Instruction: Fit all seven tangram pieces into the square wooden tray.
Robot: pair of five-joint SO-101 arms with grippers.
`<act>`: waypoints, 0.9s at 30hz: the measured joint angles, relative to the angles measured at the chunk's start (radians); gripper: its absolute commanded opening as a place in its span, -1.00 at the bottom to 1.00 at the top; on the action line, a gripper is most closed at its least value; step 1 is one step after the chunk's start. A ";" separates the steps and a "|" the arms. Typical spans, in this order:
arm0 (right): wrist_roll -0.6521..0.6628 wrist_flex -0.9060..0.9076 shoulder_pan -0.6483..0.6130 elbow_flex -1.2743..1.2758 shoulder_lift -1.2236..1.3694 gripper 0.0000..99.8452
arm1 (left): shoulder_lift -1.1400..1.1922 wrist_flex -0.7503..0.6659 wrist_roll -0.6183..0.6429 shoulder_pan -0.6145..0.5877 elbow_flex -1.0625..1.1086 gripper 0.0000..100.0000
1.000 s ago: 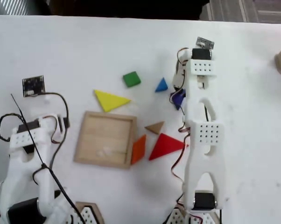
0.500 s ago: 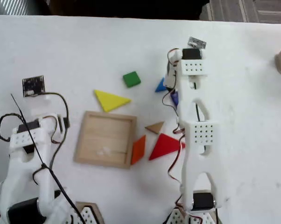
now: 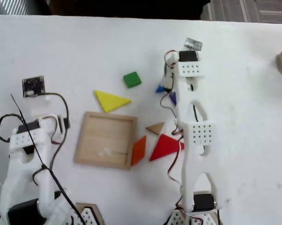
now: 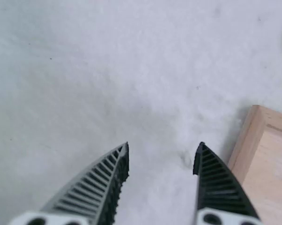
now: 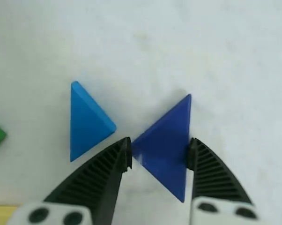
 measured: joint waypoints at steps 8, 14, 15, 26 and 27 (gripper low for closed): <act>0.074 0.009 -0.005 -0.002 0.005 -0.64 | 0.000 0.000 0.000 0.000 0.000 -0.53; 0.132 0.037 -0.005 -0.005 0.006 -0.52 | 0.000 0.000 0.000 0.000 0.000 -0.53; 0.153 0.041 -0.006 -0.005 0.006 -0.51 | 0.000 0.000 0.000 0.000 0.000 -0.53; 0.318 0.057 -0.032 -0.002 0.011 -0.62 | 0.000 0.000 0.000 0.000 0.000 -0.53; 0.318 0.057 -0.029 -0.002 0.011 -0.62 | 0.000 0.000 0.000 0.000 0.000 -0.53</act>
